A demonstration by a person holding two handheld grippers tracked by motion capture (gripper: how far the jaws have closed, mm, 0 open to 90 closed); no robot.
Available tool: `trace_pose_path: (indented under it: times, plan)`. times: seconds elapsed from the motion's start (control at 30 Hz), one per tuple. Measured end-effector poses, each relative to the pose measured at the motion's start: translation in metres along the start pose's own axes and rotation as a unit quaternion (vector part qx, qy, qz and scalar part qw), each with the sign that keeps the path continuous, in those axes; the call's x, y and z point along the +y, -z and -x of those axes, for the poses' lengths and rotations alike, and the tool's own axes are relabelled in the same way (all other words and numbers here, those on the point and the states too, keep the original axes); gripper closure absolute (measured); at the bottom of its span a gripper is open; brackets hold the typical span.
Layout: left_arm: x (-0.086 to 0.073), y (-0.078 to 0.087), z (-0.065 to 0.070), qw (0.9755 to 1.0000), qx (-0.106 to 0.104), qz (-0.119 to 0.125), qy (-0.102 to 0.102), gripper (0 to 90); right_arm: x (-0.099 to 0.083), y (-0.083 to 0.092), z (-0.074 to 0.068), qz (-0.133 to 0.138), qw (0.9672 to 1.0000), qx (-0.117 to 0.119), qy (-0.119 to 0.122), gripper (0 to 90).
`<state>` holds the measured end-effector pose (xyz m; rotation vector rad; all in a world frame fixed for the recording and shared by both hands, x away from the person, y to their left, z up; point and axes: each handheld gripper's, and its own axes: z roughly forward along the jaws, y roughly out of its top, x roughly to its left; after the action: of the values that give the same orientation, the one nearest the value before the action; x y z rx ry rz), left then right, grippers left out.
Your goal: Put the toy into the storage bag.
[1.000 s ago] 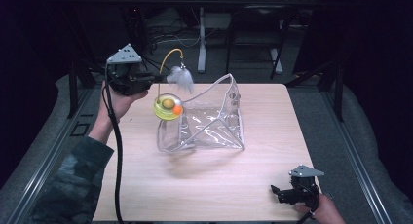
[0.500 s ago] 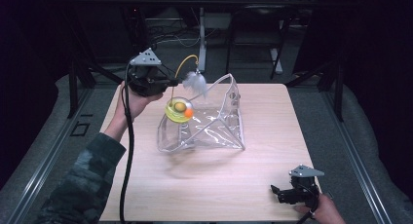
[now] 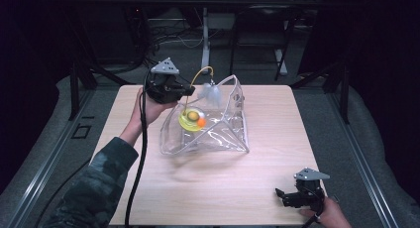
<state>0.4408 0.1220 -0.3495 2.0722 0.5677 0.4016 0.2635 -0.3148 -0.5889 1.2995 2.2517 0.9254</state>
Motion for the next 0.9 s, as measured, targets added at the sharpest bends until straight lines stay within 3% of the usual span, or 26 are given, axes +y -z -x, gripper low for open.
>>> trace_pose_path:
  times: [0.9]
  plan:
    - [-0.027, -0.057, -0.002, 0.9987, -0.020, -0.037, 0.029, 88.3, 0.000, -0.001, 0.000, 0.004, 1.0000, 0.004, -0.001, 0.0]
